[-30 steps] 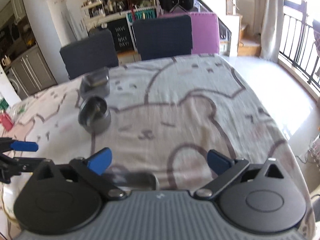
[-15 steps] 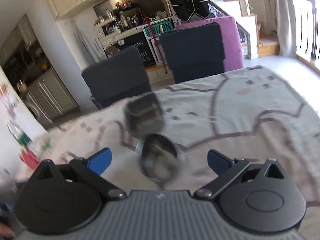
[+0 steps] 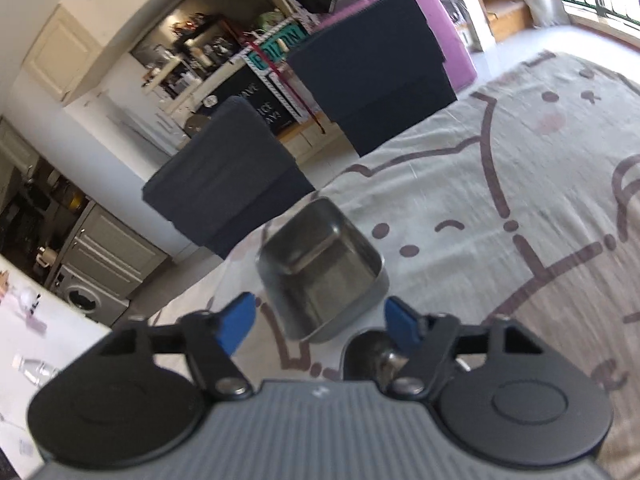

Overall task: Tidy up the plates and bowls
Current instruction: 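Move both grippers to the second steel tray and close on its rim, then lift the second steel tray off the tablecloth with both grippers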

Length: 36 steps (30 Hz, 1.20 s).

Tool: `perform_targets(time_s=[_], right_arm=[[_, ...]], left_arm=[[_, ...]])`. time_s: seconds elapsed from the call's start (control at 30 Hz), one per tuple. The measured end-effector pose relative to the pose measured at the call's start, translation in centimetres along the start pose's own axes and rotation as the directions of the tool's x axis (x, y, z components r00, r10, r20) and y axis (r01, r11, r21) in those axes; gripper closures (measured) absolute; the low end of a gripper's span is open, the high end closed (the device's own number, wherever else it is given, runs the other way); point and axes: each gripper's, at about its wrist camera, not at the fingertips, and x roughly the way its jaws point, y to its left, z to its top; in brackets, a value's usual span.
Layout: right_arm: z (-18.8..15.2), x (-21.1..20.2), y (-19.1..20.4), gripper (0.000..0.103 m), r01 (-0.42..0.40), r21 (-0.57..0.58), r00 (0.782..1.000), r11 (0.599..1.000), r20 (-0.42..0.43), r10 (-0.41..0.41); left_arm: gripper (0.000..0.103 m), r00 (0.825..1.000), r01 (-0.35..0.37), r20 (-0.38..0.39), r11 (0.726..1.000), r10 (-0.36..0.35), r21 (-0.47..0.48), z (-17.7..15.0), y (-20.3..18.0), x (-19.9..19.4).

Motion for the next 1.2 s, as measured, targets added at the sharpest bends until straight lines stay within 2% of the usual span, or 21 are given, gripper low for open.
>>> perform_targets(time_s=[0.07,0.13,0.33,0.5,0.53,0.6,0.67,0.73,0.93,1.03,1.1,1.2], right_arm=[[0.0,0.9,0.1,0.034,0.011,-0.007,1.000,1.000,-0.009,-0.011],[0.0,2.1,0.5,0.043,0.025,-0.016,0.999,1.000,-0.036,-0.025],[-1.0,4.6,1.5,0.050,0.066,-0.044,0.994,0.997,-0.082,-0.070],[-1.3,6.3,1.9,0.054,0.103,-0.065,0.991,0.993,-0.080,-0.108],[-1.4,6.6,1.9,0.060,0.110,-0.075,0.989,0.991,-0.086,-0.116],[-1.6,6.9,2.0,0.065,0.112,-0.110,0.989,0.988,-0.084,-0.122],[-1.6,6.9,2.1,0.069,0.092,-0.127,0.990,0.988,-0.096,-0.105],[-1.6,6.9,2.2,0.077,0.072,-0.142,0.991,0.987,-0.105,-0.087],[-2.0,7.3,3.5,0.086,-0.014,-0.196,0.984,0.980,-0.177,-0.021],[-2.6,7.6,4.7,0.088,-0.082,-0.250,0.971,0.965,-0.240,0.020],[-3.1,7.7,5.6,0.089,-0.144,-0.283,0.952,0.948,-0.300,0.055],[-3.5,7.7,6.9,0.091,-0.214,-0.329,0.929,0.920,-0.360,0.087]], left_arm=[[0.000,1.000,0.008,0.006,1.000,-0.009,0.013,0.4,-0.2,0.9],[0.000,1.000,0.022,0.007,0.999,-0.022,0.025,0.5,-0.4,1.7],[0.000,0.999,0.025,-0.029,0.999,-0.024,0.037,0.2,0.2,3.6],[0.000,0.999,0.010,-0.044,1.000,-0.010,0.006,-0.1,1.7,4.1],[0.000,0.999,0.010,-0.043,1.000,-0.010,-0.005,-0.1,2.1,4.0],[0.000,0.999,0.008,-0.039,1.000,-0.009,-0.027,0.0,2.7,3.9],[0.000,1.000,0.004,-0.031,0.999,-0.005,-0.047,0.2,3.2,3.7],[0.000,1.000,0.006,-0.025,0.998,-0.008,-0.069,0.2,3.7,3.5],[0.000,1.000,0.015,-0.004,0.994,-0.015,-0.110,0.8,4.4,2.8],[0.001,1.000,0.015,0.026,0.992,-0.012,-0.125,0.9,4.7,2.4],[0.002,0.999,0.009,0.034,0.990,-0.005,-0.140,0.9,5.0,2.4],[0.011,0.999,-0.003,0.036,0.986,0.009,-0.165,0.9,5.7,2.4]])
